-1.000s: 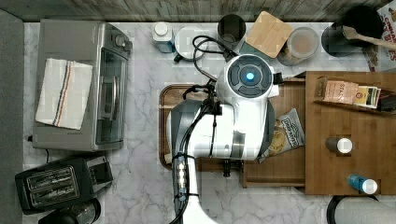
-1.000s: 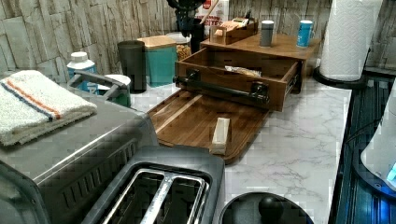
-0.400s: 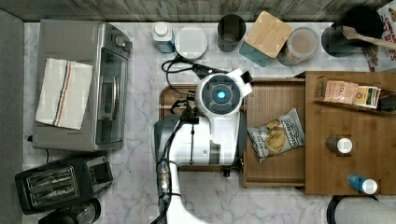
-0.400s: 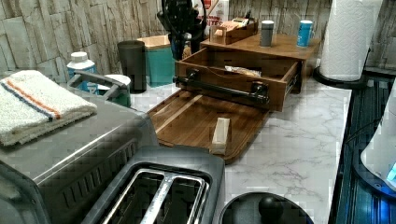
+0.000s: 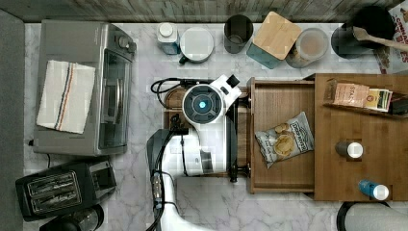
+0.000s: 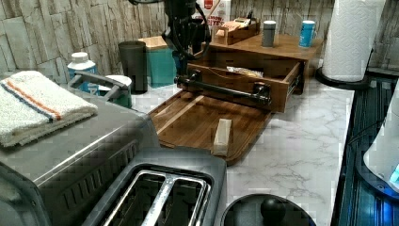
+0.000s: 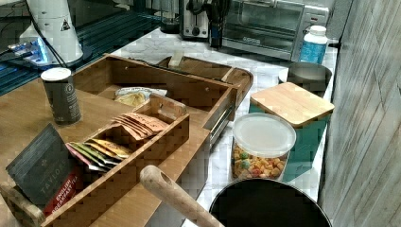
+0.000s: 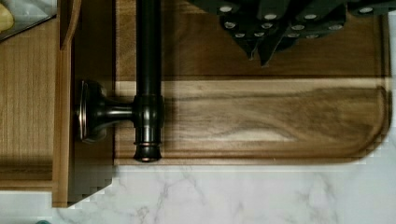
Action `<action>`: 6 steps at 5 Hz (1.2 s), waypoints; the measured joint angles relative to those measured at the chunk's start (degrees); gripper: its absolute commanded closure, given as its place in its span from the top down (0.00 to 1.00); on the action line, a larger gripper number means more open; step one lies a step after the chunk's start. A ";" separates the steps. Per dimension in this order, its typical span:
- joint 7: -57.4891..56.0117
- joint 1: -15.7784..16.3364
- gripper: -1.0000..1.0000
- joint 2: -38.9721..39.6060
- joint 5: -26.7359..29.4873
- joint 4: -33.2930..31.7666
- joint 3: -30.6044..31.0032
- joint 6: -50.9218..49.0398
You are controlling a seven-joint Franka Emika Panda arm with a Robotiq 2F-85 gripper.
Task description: Close the drawer.
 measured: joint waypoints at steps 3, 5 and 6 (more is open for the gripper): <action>0.39 0.05 0.00 5.28 -0.45 -1.34 -0.03 1.65; 0.98 0.14 0.00 8.73 -0.45 -4.25 -0.04 8.56; 0.53 0.12 0.00 8.75 -0.45 -6.49 -0.42 7.36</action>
